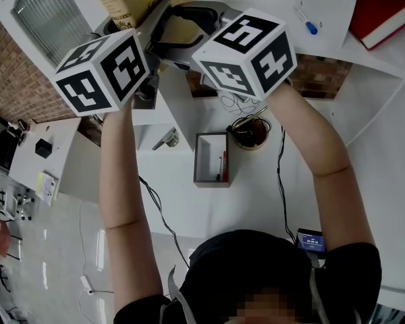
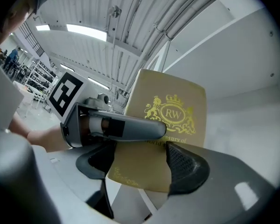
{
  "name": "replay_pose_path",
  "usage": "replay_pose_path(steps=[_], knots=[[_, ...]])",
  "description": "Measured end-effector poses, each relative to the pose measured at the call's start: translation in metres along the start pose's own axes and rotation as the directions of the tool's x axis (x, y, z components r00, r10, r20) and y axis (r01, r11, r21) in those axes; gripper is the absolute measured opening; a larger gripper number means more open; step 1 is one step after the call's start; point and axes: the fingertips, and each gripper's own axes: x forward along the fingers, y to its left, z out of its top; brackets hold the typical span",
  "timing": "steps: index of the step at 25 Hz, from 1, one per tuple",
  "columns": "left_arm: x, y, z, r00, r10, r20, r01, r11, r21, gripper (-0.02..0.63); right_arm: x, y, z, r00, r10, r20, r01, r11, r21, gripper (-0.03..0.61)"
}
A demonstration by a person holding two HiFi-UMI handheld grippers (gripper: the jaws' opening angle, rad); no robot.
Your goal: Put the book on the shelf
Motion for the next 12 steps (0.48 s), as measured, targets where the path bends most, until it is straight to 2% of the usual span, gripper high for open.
replay_pose_path(steps=[4, 10, 12], knots=[[-0.006, 0.003, -0.002, 1.0, -0.004, 0.014, 0.004, 1.0, -0.023, 0.242, 0.0, -0.008, 0.001, 1.0, -0.013, 0.005, 0.013, 1.0, 0.022, 0.351], [-0.016, 0.002, -0.001, 0.999, -0.01, 0.035, 0.01, 1.0, -0.003, 0.236, -0.002, -0.014, -0.002, 1.0, -0.005, -0.014, 0.005, 1.0, 0.027, 0.351], [-0.018, 0.001, -0.001, 0.999, -0.011, 0.039, 0.011, 1.0, 0.01, 0.232, -0.003, -0.015, -0.002, 1.0, -0.003, -0.023, 0.004, 1.0, 0.021, 0.333]])
